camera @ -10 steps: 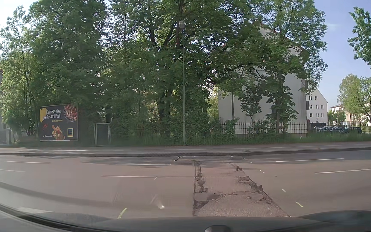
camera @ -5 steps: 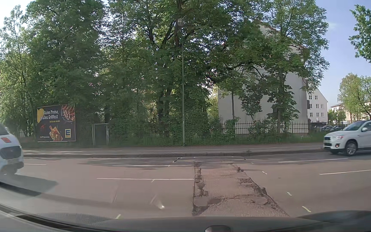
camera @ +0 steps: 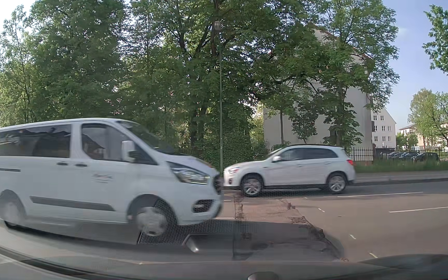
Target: Follow the waypoints while adhering to traffic rules and regulations
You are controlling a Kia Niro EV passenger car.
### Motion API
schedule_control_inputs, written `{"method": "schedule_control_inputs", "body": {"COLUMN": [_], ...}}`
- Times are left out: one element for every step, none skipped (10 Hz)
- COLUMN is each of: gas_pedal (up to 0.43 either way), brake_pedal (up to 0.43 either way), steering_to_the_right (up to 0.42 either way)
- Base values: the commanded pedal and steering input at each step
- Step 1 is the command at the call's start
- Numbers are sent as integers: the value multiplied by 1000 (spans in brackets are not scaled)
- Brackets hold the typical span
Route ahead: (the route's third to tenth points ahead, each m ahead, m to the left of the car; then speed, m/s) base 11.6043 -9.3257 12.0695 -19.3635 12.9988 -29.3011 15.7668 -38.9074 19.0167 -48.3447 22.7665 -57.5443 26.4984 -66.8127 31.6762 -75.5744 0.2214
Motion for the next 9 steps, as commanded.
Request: {"method": "schedule_control_inputs", "body": {"gas_pedal": [0,0,0,0,0,0,0,0,0], "brake_pedal": [183,189,189,195,195,195,201,213,213], "steering_to_the_right": [14,16,19,21,23,23,22,21,20]}}
